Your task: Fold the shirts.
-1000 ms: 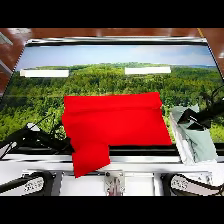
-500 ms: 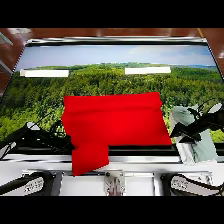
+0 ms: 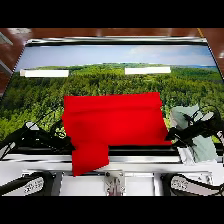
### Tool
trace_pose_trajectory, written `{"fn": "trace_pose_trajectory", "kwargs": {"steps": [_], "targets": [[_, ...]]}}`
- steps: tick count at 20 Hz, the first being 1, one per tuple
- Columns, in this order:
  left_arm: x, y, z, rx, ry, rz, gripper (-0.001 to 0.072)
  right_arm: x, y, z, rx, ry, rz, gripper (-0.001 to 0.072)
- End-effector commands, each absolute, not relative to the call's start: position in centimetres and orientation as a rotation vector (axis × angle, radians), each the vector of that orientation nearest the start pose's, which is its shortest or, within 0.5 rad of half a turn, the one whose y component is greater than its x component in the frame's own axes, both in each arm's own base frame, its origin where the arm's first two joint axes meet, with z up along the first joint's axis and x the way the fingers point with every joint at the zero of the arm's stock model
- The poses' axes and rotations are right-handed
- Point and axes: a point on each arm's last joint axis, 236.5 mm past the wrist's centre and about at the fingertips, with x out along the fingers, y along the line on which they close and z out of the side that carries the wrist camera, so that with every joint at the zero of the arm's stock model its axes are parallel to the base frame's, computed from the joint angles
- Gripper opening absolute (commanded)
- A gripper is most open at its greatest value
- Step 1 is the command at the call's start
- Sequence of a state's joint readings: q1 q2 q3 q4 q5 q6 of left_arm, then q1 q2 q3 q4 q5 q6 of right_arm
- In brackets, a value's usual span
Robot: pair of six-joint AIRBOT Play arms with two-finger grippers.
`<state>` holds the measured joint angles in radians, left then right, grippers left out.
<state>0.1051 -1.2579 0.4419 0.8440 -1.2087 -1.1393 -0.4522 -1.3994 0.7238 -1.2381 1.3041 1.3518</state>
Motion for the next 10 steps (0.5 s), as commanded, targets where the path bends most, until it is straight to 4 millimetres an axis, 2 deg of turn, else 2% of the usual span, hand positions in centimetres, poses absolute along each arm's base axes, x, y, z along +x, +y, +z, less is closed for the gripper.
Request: {"fn": "trace_pose_trajectory", "kwargs": {"steps": [1,4,5,8,10], "targets": [[17.0,-13.0,-11.4,-0.637,1.749,-0.503,0.0051,22.7,-2.2,-13.9,0.675,1.716,-0.027,0.0491],[18.3,-12.9,-10.6,-0.618,1.713,-0.516,0.0051,24.1,-2.0,-13.9,0.691,1.657,-0.015,0.0100],[19.6,-12.8,-9.9,-0.600,1.673,-0.521,0.0051,24.6,-1.4,-13.5,0.704,1.637,0.029,0.0062],[24.2,-12.4,-6.3,-0.498,1.522,-0.591,0.0051,27.1,0.9,-11.7,0.781,1.528,0.158,0.0060],[27.2,-12.2,-3.6,-0.469,1.447,-0.599,0.0050,28.8,1.1,-10.4,0.802,1.478,0.181,0.0060]]}}
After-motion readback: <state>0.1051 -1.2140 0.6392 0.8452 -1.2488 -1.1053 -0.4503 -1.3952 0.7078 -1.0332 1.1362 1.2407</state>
